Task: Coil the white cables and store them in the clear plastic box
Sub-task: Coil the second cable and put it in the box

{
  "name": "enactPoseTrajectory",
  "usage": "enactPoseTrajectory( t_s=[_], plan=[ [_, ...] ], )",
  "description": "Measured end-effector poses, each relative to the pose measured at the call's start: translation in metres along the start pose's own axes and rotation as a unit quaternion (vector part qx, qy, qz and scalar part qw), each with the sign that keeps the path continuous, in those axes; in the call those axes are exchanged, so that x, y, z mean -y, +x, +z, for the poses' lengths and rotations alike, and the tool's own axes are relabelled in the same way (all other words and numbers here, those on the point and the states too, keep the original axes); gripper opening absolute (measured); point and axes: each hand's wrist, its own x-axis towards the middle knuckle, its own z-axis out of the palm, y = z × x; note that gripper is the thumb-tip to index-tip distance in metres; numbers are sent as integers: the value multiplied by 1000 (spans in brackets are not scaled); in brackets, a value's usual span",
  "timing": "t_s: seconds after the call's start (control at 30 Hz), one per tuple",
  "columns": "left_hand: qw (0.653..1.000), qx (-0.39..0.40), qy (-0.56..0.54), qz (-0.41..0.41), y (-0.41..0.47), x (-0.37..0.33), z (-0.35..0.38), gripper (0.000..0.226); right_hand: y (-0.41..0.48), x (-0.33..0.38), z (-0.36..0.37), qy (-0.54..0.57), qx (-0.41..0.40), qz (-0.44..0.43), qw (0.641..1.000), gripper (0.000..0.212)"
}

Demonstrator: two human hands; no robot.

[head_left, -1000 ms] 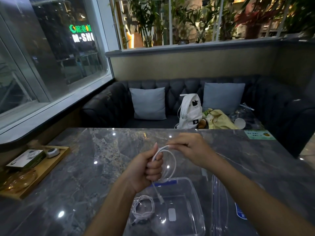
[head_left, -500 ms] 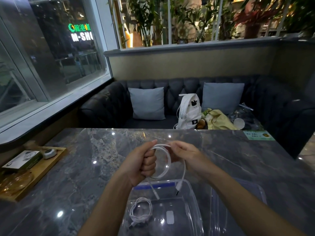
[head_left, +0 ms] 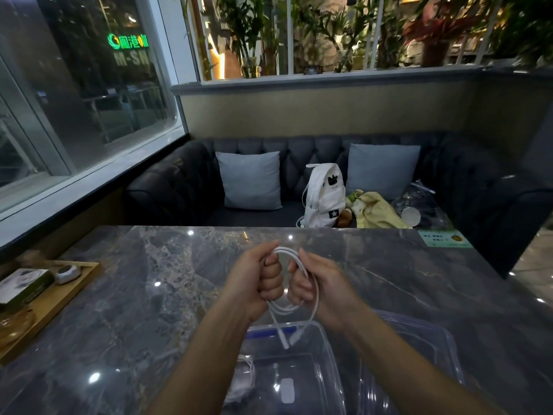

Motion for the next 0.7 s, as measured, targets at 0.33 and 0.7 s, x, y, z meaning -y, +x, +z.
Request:
enactPoseTrajectory(
  t_s=[0.33,0.7],
  plan=[
    [942,27,333,-32,13,-6,15,46,1,12,-18,-56,-18,34,998,36],
    [982,-65,176,35,19,13,24,60,5,8,-17,-95,-112,-37,989,38]
  ],
)
